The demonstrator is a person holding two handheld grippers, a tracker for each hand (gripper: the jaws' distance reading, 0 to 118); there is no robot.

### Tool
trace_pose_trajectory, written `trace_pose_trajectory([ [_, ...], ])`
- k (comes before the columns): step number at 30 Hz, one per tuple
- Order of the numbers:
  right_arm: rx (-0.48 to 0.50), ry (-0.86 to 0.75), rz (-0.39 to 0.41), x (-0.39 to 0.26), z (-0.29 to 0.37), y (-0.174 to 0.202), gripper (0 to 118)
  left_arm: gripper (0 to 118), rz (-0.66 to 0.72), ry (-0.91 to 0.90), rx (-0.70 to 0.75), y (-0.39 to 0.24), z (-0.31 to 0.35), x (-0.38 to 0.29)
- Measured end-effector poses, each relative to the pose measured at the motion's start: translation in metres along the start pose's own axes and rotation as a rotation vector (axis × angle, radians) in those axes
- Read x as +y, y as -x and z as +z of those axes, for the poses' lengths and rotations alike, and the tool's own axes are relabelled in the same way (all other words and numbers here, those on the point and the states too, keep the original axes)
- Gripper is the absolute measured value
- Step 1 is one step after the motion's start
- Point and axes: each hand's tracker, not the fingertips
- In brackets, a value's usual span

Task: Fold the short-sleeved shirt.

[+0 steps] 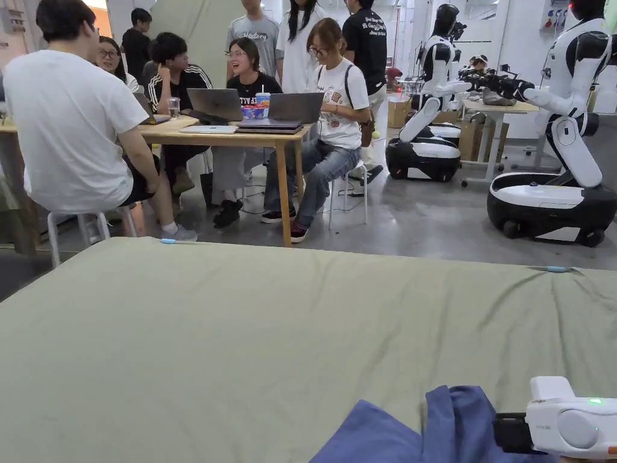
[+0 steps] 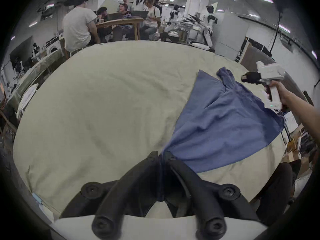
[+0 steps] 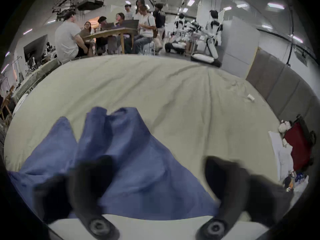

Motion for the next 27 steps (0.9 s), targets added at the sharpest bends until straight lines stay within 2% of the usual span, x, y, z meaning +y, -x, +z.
trace_pose_trajectory([
  [1, 0.018, 0.018, 0.011, -0.001, -0.009, -0.002, 116, 3, 0.002, -0.002, 0.000, -0.001, 0.000, 0.001],
  [3, -0.010, -0.011, 0.022, -0.002, -0.020, -0.004, 117, 3, 0.004, -0.006, 0.000, 0.000, 0.000, 0.002],
  [5, -0.045, 0.062, 0.033, -0.011, -0.031, -0.005, 109, 3, 0.002, -0.005, 0.010, -0.001, -0.003, 0.003],
  [6, -0.047, 0.128, 0.042, -0.018, -0.034, -0.006, 91, 3, 0.000, -0.004, 0.013, -0.001, -0.004, 0.003],
  [7, 0.032, 0.110, -0.004, -0.026, -0.042, -0.010, 70, 3, -0.001, 0.000, 0.014, -0.001, -0.006, 0.003],
  [8, 0.041, 0.035, -0.052, -0.029, -0.033, -0.011, 61, 3, 0.001, 0.002, 0.015, 0.000, -0.008, 0.003],
  [9, 0.024, 0.026, -0.061, -0.029, -0.027, -0.012, 35, 3, -0.001, 0.004, 0.017, -0.001, -0.009, 0.004],
  [10, 0.069, 0.046, -0.077, -0.030, -0.022, -0.017, 2, 3, -0.001, 0.006, 0.020, -0.001, -0.010, 0.004],
  [11, 0.097, 0.048, -0.086, -0.031, -0.019, -0.019, 2, 3, 0.000, 0.008, 0.019, 0.000, -0.012, 0.004],
  [13, 0.091, 0.035, -0.075, -0.030, -0.001, -0.023, 2, 3, 0.007, 0.010, 0.028, 0.002, -0.014, 0.006],
  [16, 0.074, -0.088, -0.047, -0.024, 0.060, -0.017, 2, 3, 0.023, 0.005, 0.029, 0.002, -0.016, 0.011],
  [18, 0.093, -0.147, -0.057, -0.018, 0.093, -0.020, 2, 3, 0.018, -0.009, 0.037, 0.000, -0.015, 0.019],
  [27, -0.010, -0.386, -0.058, 0.018, 0.238, -0.024, 2, 2, -0.034, -0.126, 0.092, -0.029, -0.004, 0.108],
])
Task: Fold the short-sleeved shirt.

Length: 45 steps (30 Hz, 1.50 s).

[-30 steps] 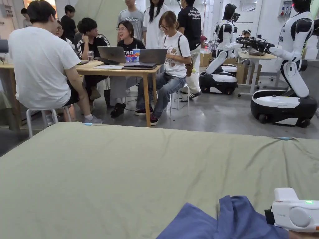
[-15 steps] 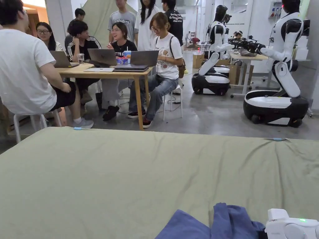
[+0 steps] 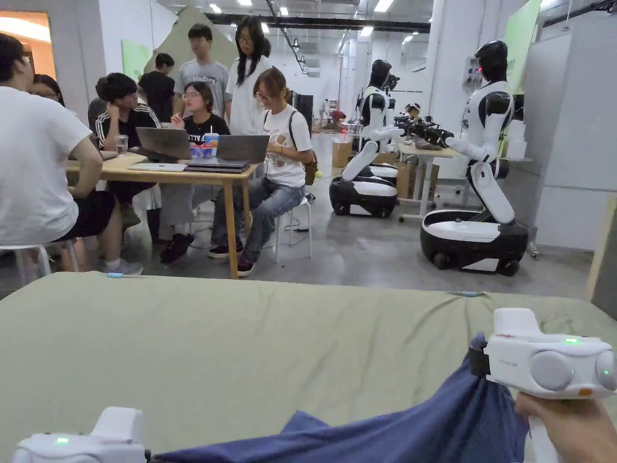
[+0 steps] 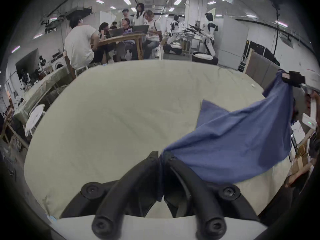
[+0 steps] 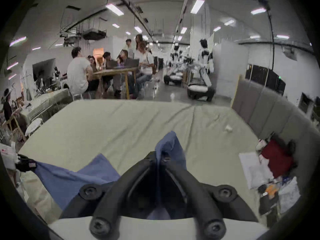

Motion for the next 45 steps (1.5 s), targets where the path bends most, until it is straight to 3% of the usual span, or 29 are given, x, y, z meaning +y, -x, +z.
trace_pose_trajectory([
  [7, -0.076, -0.150, -0.012, 0.068, 0.060, -0.018, 2, 2, 0.016, -0.180, 0.112, -0.009, 0.030, 0.111],
  [20, -0.122, -0.399, -0.029, 0.188, 0.081, -0.025, 2, 2, -0.010, -0.448, 0.256, -0.024, 0.100, 0.282],
  [26, -0.113, -0.493, -0.043, 0.241, 0.078, -0.025, 2, 2, 0.033, -0.527, 0.253, -0.010, 0.119, 0.336],
  [34, -0.133, -0.542, -0.021, 0.255, 0.063, -0.021, 2, 2, 0.007, -0.555, 0.287, -0.007, 0.109, 0.356],
  [38, -0.131, -0.501, -0.050, 0.228, 0.040, -0.026, 2, 2, -0.004, -0.516, 0.290, -0.011, 0.077, 0.333],
  [45, -0.152, -0.443, -0.021, 0.186, 0.029, -0.030, 2, 2, -0.002, -0.449, 0.284, -0.013, 0.050, 0.298],
])
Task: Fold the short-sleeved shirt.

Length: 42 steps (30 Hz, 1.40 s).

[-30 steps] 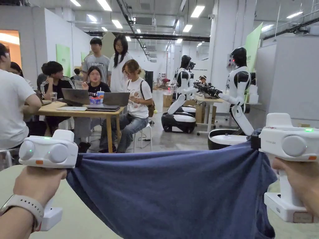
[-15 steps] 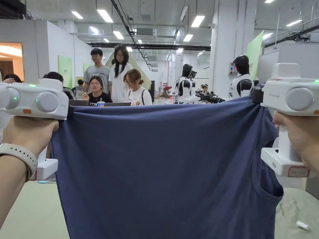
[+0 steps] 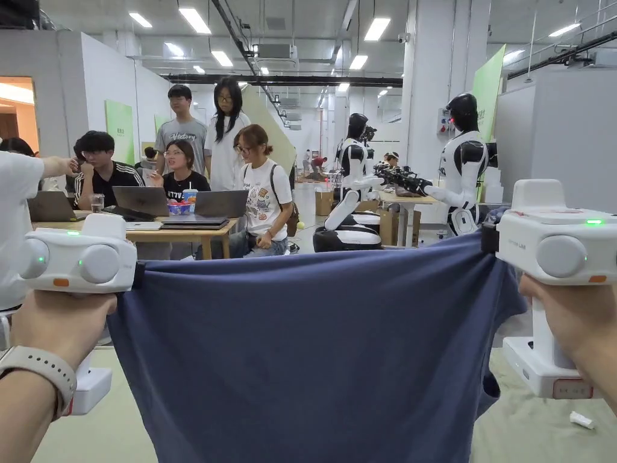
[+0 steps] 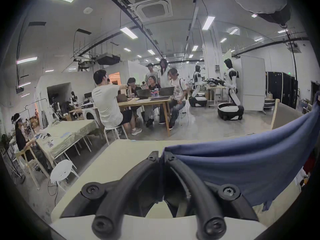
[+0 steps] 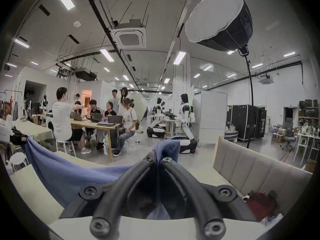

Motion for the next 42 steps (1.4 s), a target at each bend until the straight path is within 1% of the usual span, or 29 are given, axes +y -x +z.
trace_pose_trajectory([
  [3, -0.007, 0.006, -0.022, -0.007, 0.026, -0.006, 2, 2, -0.005, -0.001, -0.013, 0.000, 0.026, -0.009],
  [8, -0.028, 0.045, -0.023, -0.033, 0.083, -0.013, 2, 2, -0.032, 0.008, -0.039, 0.004, 0.080, -0.038],
  [12, -0.050, 0.105, -0.019, -0.076, 0.135, -0.020, 2, 2, -0.093, 0.031, -0.055, 0.006, 0.129, -0.084],
  [14, -0.055, 0.141, -0.039, -0.104, 0.162, -0.022, 2, 2, -0.100, 0.048, -0.058, 0.007, 0.150, -0.115],
  [18, -0.056, 0.271, -0.085, -0.183, 0.216, -0.020, 2, 2, -0.067, 0.170, -0.095, 0.013, 0.181, -0.199],
  [19, -0.051, 0.303, -0.094, -0.205, 0.229, -0.019, 2, 2, -0.040, 0.201, -0.090, 0.014, 0.188, -0.225],
  [20, -0.046, 0.348, -0.092, -0.226, 0.238, -0.018, 2, 2, -0.034, 0.248, -0.109, 0.015, 0.192, -0.248],
  [23, -0.031, 0.507, -0.113, -0.296, 0.259, -0.018, 2, 2, -0.027, 0.391, -0.129, 0.018, 0.200, -0.327],
  [25, -0.020, 0.646, -0.102, -0.339, 0.268, -0.018, 2, 3, -0.005, 0.519, -0.160, 0.024, 0.198, -0.380],
  [27, -0.001, 0.703, -0.097, -0.367, 0.272, -0.020, 2, 3, 0.020, 0.585, -0.172, 0.029, 0.199, -0.413],
  [29, -0.007, 0.702, -0.074, -0.377, 0.276, -0.018, 2, 3, 0.044, 0.601, -0.177, 0.036, 0.197, -0.429],
  [30, -0.008, 0.702, -0.075, -0.378, 0.278, -0.018, 3, 3, 0.134, 0.616, -0.210, 0.045, 0.198, -0.422],
  [31, -0.005, 0.702, -0.091, -0.374, 0.278, -0.020, 4, 6, 0.120, 0.520, -0.187, 0.049, 0.202, -0.410],
  [32, 0.005, 0.691, -0.105, -0.369, 0.278, -0.021, 11, 20, 0.098, 0.495, -0.179, 0.049, 0.206, -0.401],
  [33, 0.011, 0.680, -0.106, -0.361, 0.277, -0.019, 37, 59, 0.092, 0.453, -0.149, 0.047, 0.212, -0.388],
  [34, 0.003, 0.642, -0.092, -0.350, 0.276, -0.014, 71, 87, 0.092, 0.400, -0.129, 0.044, 0.217, -0.375],
  [35, 0.007, 0.604, -0.085, -0.338, 0.273, -0.011, 99, 108, 0.079, 0.354, -0.146, 0.039, 0.220, -0.361],
  [36, 0.033, 0.567, -0.088, -0.324, 0.271, -0.005, 118, 115, 0.057, 0.303, -0.185, 0.030, 0.223, -0.345],
  [37, 0.069, 0.524, -0.092, -0.310, 0.270, 0.001, 118, 114, 0.041, 0.263, -0.213, 0.017, 0.231, -0.329],
  [38, 0.086, 0.483, -0.092, -0.299, 0.270, 0.008, 117, 114, 0.023, 0.243, -0.212, 0.007, 0.232, -0.318],
  [41, 0.100, 0.403, -0.077, -0.265, 0.272, 0.032, 113, 113, 0.005, 0.165, -0.263, -0.026, 0.233, -0.293],
  [42, 0.116, 0.378, -0.075, -0.257, 0.274, 0.039, 98, 106, 0.008, 0.154, -0.276, -0.035, 0.233, -0.289],
])
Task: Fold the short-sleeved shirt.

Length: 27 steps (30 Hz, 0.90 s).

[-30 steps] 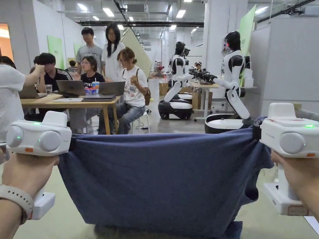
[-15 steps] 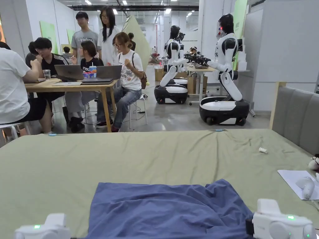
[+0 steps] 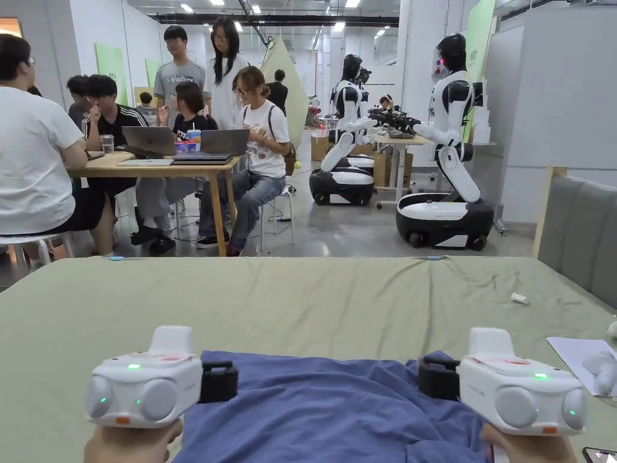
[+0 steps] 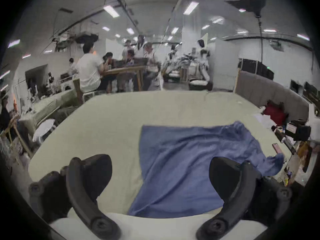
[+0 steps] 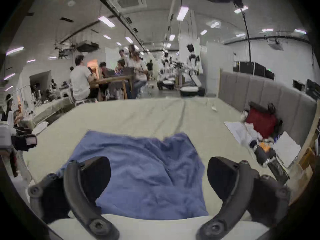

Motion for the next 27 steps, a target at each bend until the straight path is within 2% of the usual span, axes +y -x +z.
trace_pose_trajectory([
  [1, 0.013, -0.018, 0.006, 0.005, 0.005, 0.008, 75, 91, 0.005, -0.004, -0.002, -0.005, -0.002, 0.003],
  [2, 0.019, -0.035, 0.015, 0.008, 0.007, 0.014, 33, 64, 0.014, -0.011, -0.009, -0.009, -0.003, 0.004],
  [3, 0.014, -0.028, 0.032, 0.011, 0.008, 0.020, 1, 12, 0.022, -0.015, -0.014, -0.012, -0.005, 0.004],
  [4, 0.007, -0.028, 0.047, 0.012, 0.008, 0.025, 1, 12, 0.024, -0.011, -0.016, -0.014, -0.007, 0.004],
  [5, 0.007, -0.027, 0.054, 0.012, 0.009, 0.027, 0, 1, 0.026, 0.000, -0.022, -0.012, -0.008, 0.002],
  [6, 0.023, -0.029, 0.057, 0.012, 0.012, 0.028, 0, 0, 0.033, 0.010, -0.029, -0.009, -0.007, -0.002],
  [8, 0.054, -0.001, 0.077, 0.011, 0.013, 0.031, 0, 0, 0.036, 0.085, -0.093, 0.000, 0.000, -0.010],
  [11, 0.043, 0.019, 0.105, 0.001, 0.003, 0.027, 0, 0, 0.000, 0.237, -0.096, 0.029, 0.000, -0.034],
  [13, 0.050, 0.058, 0.099, -0.008, 0.005, 0.025, 0, 0, 0.038, 0.333, -0.100, 0.052, -0.001, -0.053],
  [17, 0.040, 0.117, 0.107, -0.027, -0.011, 0.020, 0, 0, 0.093, 0.383, -0.071, 0.096, -0.003, -0.088],
  [18, 0.038, 0.134, 0.103, -0.030, -0.015, 0.018, 0, 7, 0.100, 0.396, -0.085, 0.103, -0.004, -0.096],
  [19, 0.038, 0.143, 0.100, -0.032, -0.018, 0.017, 0, 35, 0.108, 0.408, -0.092, 0.107, -0.006, -0.099],
  [21, 0.029, 0.156, 0.103, -0.036, -0.023, 0.014, 0, 118, 0.121, 0.430, -0.087, 0.110, -0.012, -0.107],
  [22, 0.026, 0.164, 0.107, -0.037, -0.025, 0.012, 0, 113, 0.118, 0.438, -0.086, 0.109, -0.015, -0.112],
  [23, 0.025, 0.169, 0.109, -0.038, -0.027, 0.010, 0, 102, 0.105, 0.413, -0.097, 0.109, -0.020, -0.112],
  [24, 0.022, 0.176, 0.108, -0.038, -0.029, 0.007, 0, 99, 0.119, 0.437, -0.107, 0.108, -0.029, -0.115],
  [26, 0.014, 0.184, 0.110, -0.040, -0.032, 0.003, 0, 98, 0.117, 0.481, -0.108, 0.103, -0.043, -0.120],
  [27, 0.008, 0.187, 0.110, -0.040, -0.032, -0.002, 0, 93, 0.093, 0.503, -0.119, 0.101, -0.043, -0.122],
])
